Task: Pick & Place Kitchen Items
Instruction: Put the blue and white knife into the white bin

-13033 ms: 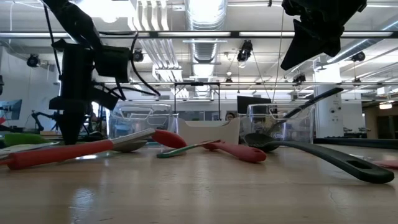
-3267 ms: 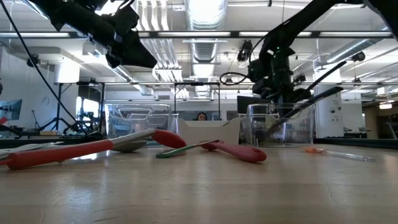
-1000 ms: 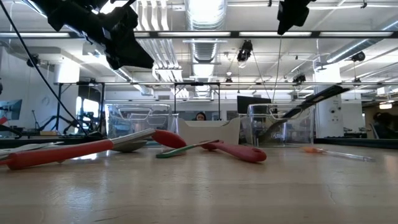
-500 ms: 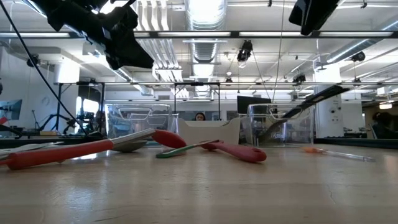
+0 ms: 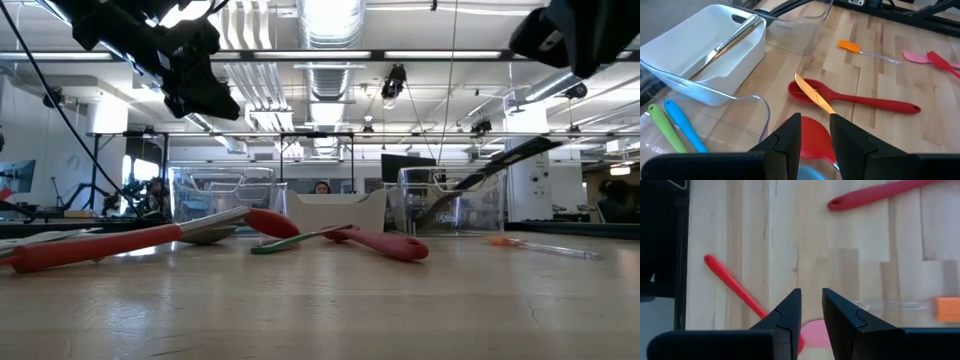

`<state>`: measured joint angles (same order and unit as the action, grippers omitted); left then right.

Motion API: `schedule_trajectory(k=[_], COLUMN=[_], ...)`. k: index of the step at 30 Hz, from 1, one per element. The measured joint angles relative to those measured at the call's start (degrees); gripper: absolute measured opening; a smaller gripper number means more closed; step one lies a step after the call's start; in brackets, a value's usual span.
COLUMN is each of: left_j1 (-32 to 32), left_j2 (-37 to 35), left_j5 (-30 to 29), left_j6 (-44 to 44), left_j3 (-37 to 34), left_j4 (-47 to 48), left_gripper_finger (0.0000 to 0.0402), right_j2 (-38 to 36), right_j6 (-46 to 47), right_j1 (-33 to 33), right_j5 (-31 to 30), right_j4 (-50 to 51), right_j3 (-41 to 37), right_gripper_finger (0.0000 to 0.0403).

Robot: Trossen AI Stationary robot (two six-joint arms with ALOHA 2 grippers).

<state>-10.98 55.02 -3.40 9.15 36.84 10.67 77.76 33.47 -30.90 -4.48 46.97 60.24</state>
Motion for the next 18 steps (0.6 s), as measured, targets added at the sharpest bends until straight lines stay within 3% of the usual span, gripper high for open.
schedule_trajectory(k=[8, 18], left_j1=[0.0, -0.11], left_j2=[0.0, 0.1], left_j5=[-0.01, -0.24], left_j6=[0.42, 12.88], left_j3=[0.0, 0.0], left_j4=[4.61, 16.39], left_gripper_finger=[0.0106, 0.0106], right_j2=[0.0, 0.0], right_j6=[8.07, 2.27], right_j1=[-4.62, -5.11], right_j5=[0.12, -6.5], right_j4=[-4.94, -13.11], right_j3=[-4.29, -6.35], right_gripper_finger=[0.0073, 0.0063])
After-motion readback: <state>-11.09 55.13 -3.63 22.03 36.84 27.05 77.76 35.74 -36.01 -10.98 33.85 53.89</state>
